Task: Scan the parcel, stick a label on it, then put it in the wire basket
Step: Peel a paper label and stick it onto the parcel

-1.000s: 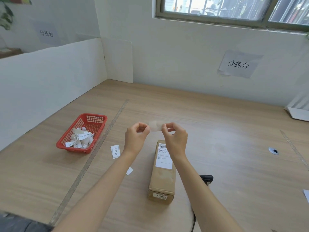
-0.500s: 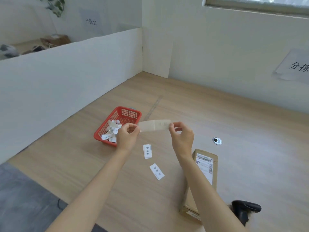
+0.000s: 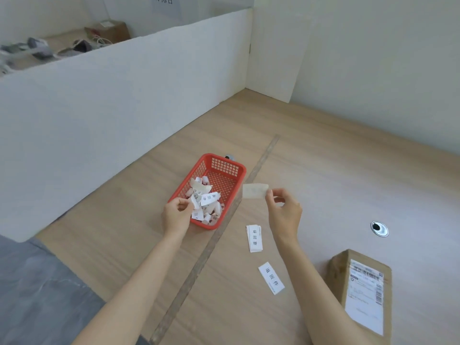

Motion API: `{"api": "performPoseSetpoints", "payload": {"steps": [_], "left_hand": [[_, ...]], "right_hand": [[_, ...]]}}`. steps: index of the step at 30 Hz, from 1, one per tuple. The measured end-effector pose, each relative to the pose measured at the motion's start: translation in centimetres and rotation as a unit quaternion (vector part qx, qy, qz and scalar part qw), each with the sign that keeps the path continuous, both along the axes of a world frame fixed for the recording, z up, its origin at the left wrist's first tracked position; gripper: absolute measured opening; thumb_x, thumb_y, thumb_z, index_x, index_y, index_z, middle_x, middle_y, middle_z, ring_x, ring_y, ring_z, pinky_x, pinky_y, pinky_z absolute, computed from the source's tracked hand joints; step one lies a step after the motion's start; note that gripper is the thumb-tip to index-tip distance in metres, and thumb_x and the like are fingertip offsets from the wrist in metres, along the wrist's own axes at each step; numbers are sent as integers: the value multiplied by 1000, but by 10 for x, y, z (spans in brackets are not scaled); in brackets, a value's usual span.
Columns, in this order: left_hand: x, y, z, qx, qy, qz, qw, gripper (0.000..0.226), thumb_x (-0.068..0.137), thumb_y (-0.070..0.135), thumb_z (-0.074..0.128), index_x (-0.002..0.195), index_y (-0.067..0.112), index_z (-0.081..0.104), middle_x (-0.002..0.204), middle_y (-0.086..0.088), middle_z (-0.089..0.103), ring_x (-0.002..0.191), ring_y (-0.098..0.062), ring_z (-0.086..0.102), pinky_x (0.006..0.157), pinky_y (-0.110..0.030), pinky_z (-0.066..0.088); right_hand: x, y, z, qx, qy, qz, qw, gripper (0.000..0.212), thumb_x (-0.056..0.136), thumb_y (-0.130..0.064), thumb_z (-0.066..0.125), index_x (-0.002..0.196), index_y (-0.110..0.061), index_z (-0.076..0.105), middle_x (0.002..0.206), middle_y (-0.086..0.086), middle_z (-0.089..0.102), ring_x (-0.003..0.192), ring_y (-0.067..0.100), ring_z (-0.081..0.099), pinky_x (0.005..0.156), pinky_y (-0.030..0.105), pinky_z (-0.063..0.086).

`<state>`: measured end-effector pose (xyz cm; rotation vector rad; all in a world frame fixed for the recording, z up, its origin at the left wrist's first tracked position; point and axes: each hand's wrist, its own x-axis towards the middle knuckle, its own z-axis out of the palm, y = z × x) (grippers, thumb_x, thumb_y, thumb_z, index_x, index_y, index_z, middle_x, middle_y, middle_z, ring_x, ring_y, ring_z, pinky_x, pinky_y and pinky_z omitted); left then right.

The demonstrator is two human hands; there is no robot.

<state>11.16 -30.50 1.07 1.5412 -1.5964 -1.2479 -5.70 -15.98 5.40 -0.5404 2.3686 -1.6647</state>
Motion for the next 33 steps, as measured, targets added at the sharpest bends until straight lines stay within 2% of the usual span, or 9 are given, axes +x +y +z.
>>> {"api": "performPoseSetpoints", "payload": {"steps": [6,13,16,20,22,26,29,33], "left_hand": [[-12,-21,-24,51,-25,-6,998,6,77,10,71,83,11,70,81,-5,69,82,-22,66,72,-30,50],[-24,-24,-36,72,-45,-4,996,18,72,18,80,65,21,64,74,-1,69,80,-22,68,77,-36,54],[-28,-22,-36,73,-57,-6,996,13,74,22,79,71,16,68,83,-6,73,81,-21,67,75,-32,52],[-36,-11,-25,61,-50,-23,997,6,80,13,72,85,10,71,85,-4,70,89,-22,67,74,-30,50],[-48,3,-12,37,-30,-54,997,2,82,13,69,83,11,69,84,-2,68,88,-21,66,73,-26,48],[-84,48,26,-36,17,-202,979,5,85,13,66,84,13,71,84,6,69,83,-8,62,73,-14,45],[-109,86,50,-62,49,-277,958,6,84,15,66,82,17,71,81,8,71,80,-7,65,74,-16,48],[-130,137,70,-56,74,-297,951,4,84,19,67,84,18,71,84,6,72,81,-9,66,73,-17,49]], "right_hand": [[-8,-6,-13,22,-4,3,1000,14,91,-21,60,81,-16,68,78,-11,67,77,3,61,69,23,43],[-22,-1,-19,40,-8,-9,999,15,90,-22,61,81,-14,69,77,-11,67,77,3,62,72,29,46],[-24,5,-20,39,-9,-13,999,15,90,-22,60,82,-14,69,79,-10,68,77,3,62,72,29,46],[-25,13,-18,35,-5,-16,999,14,90,-22,61,81,-16,69,79,-11,68,77,5,62,70,28,45],[-24,19,-16,36,-1,-17,999,13,90,-22,61,81,-16,69,80,-11,68,78,7,63,70,29,46],[-27,37,-8,33,9,-24,999,13,90,-23,62,82,-16,69,80,-10,68,79,11,63,72,31,47],[-31,59,2,25,20,-32,999,11,89,-23,63,81,-18,67,78,-14,66,78,10,63,72,28,46],[-35,94,11,10,43,-49,998,11,88,-25,64,80,-18,68,80,-10,69,79,14,66,73,30,49]]}}
